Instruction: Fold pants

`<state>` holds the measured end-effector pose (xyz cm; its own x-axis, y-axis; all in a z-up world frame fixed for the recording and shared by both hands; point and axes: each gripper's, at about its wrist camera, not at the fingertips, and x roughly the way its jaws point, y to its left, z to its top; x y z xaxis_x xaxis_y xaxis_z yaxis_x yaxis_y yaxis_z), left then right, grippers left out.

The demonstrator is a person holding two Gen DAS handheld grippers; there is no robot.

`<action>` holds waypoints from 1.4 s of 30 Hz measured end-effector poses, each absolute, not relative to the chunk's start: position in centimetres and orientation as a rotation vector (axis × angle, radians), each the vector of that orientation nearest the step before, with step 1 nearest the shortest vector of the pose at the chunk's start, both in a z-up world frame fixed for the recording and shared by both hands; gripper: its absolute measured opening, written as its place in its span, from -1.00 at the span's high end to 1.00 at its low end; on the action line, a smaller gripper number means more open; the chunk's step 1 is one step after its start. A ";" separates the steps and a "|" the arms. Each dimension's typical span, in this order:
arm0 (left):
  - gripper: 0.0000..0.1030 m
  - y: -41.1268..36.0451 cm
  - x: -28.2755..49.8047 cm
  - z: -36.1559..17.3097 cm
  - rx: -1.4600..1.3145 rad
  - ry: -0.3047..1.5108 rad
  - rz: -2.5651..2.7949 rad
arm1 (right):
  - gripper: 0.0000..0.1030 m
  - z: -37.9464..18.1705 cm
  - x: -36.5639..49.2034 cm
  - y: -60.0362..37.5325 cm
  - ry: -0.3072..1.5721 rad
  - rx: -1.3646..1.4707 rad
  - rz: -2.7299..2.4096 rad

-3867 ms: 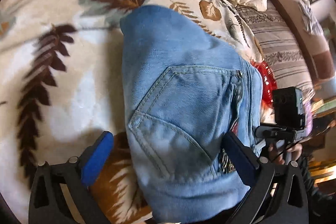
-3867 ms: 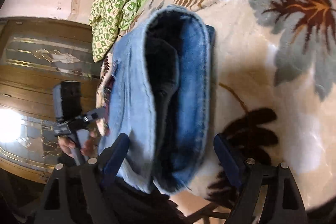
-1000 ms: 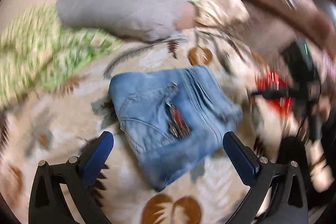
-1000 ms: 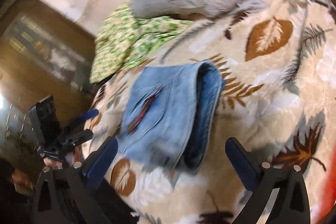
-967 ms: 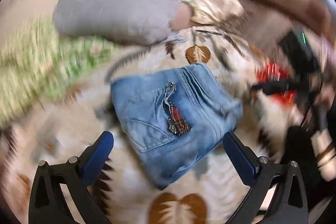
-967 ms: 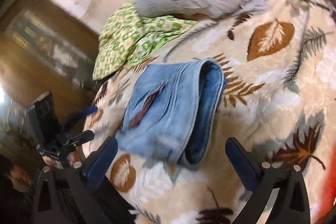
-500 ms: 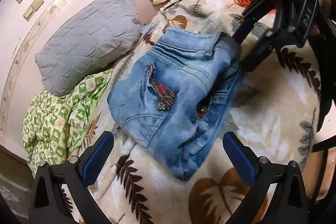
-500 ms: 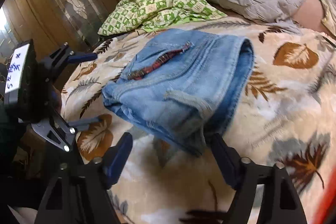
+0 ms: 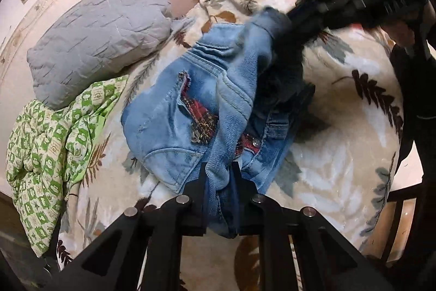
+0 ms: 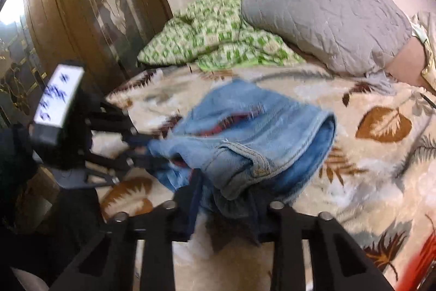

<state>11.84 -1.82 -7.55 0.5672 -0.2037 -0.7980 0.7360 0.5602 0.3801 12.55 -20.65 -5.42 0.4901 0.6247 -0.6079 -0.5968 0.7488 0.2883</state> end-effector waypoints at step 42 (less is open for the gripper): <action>0.75 -0.1 11.9 -11.4 0.737 0.870 -0.544 | 0.56 -9.4 13.0 -21.2 0.908 -0.115 0.738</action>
<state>11.93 -0.10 -11.42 0.5397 -0.1301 -0.8318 0.6908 0.6332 0.3491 13.01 -21.24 -9.38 0.3908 0.5329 -0.7505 -0.6258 0.7517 0.2079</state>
